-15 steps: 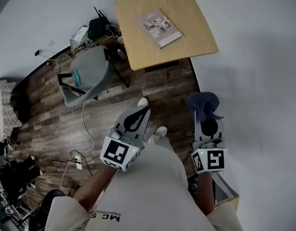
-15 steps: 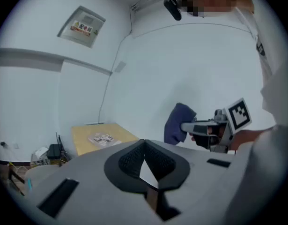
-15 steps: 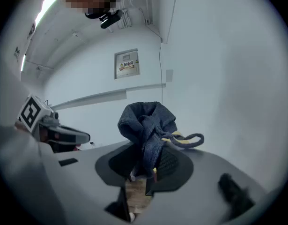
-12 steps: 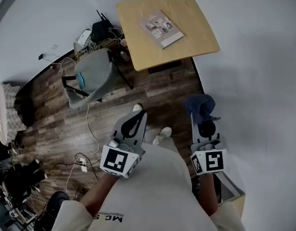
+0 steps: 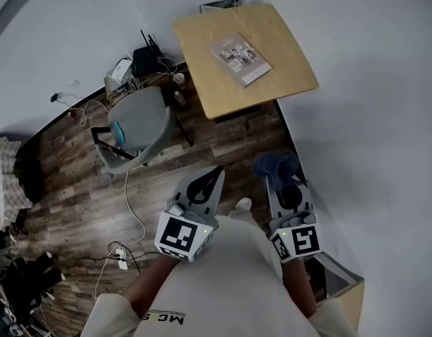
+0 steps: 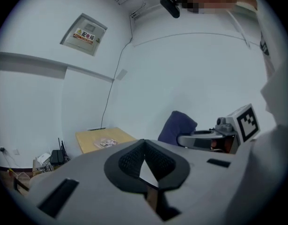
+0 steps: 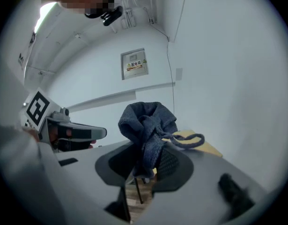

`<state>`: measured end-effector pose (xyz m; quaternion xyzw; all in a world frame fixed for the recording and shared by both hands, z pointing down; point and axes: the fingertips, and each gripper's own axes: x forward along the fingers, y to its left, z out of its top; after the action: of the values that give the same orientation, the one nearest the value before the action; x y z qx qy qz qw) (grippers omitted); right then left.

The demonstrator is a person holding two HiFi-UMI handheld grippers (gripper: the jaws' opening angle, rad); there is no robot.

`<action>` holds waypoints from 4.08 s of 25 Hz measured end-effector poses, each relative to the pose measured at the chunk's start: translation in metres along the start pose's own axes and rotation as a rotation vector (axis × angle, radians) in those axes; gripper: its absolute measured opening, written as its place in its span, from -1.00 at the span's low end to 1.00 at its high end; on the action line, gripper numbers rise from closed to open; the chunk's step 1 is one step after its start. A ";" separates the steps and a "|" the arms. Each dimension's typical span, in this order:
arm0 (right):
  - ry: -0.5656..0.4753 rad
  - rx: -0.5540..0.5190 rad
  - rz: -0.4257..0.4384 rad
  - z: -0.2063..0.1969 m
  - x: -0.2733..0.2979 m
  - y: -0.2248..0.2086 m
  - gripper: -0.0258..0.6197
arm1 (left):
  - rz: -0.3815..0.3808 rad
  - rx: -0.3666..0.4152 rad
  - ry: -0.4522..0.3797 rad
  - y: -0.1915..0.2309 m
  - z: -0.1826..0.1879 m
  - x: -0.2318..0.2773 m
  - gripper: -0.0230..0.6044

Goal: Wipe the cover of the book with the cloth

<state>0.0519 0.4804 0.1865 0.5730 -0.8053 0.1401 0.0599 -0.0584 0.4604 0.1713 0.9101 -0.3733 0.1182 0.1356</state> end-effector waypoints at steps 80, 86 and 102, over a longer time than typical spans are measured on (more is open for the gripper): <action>0.444 0.164 0.094 -0.062 0.497 -0.238 -0.60 | 0.045 -0.163 0.465 0.332 -0.090 0.475 -0.89; 0.441 0.209 0.085 -0.071 0.525 -0.245 -0.60 | 0.023 -0.142 0.467 0.330 -0.114 0.498 -0.89; 0.585 0.229 0.258 -0.095 0.618 -0.234 -0.60 | 0.000 -0.270 0.444 0.334 -0.123 0.508 -0.90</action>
<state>0.0579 -0.1226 0.4723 0.4047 -0.7989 0.3947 0.2055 0.0418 -0.0558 0.4996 0.8354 -0.3468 0.2644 0.3345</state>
